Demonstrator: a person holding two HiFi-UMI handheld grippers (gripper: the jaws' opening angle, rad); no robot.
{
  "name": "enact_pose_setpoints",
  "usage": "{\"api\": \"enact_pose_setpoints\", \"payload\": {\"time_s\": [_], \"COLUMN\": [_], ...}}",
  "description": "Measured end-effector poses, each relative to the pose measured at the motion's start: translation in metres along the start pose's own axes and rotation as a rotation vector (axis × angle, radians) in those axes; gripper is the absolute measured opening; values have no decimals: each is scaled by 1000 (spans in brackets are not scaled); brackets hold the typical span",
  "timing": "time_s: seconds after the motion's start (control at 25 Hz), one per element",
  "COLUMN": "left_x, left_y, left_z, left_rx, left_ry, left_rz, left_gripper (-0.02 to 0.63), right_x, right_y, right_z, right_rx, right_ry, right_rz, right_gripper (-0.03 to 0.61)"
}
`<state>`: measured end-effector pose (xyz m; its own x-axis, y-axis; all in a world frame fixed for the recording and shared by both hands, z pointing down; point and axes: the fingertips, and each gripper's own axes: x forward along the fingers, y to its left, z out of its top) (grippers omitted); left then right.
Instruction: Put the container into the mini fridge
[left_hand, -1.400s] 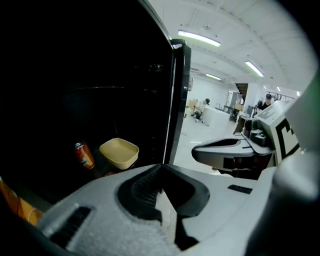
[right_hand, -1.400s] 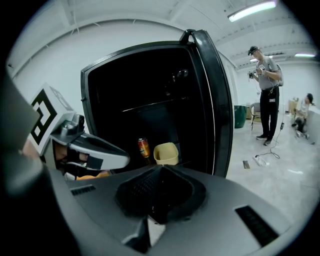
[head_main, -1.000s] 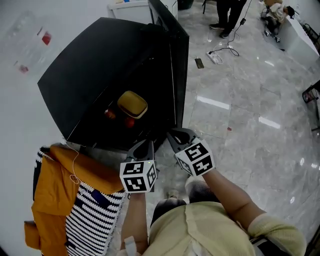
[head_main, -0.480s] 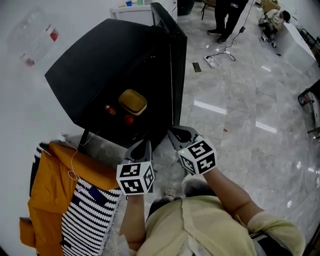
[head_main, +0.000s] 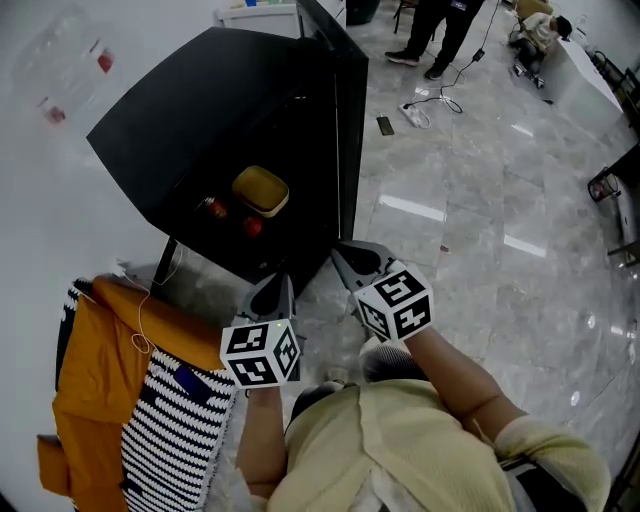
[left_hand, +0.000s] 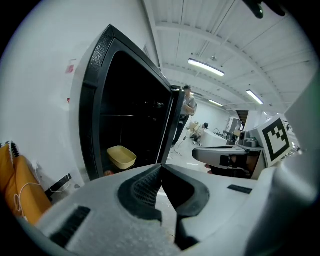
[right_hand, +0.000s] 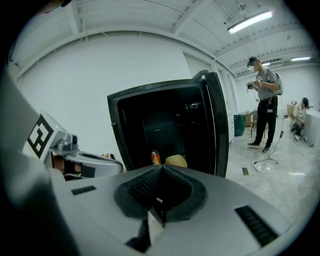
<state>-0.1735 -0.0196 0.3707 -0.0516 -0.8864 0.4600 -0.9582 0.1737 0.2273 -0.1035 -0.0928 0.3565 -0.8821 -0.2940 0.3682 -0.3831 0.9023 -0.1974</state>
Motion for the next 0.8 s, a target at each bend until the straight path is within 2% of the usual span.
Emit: {"api": "enact_pose_setpoints", "payload": {"time_s": [0.36, 0.8], "left_x": [-8, -20], "left_y": [-7, -6], "left_z": [-15, -14], "left_rx": [21, 47], "left_ry": [39, 33], "left_rz": [-23, -4], "left_gripper": [23, 23], "right_x": [-10, -16], "right_y": [9, 22], "right_z": [-2, -6], "right_rx": [-2, -9], "right_ry": [-15, -8], "right_rz": [-10, 13], "right_gripper": [29, 29]}}
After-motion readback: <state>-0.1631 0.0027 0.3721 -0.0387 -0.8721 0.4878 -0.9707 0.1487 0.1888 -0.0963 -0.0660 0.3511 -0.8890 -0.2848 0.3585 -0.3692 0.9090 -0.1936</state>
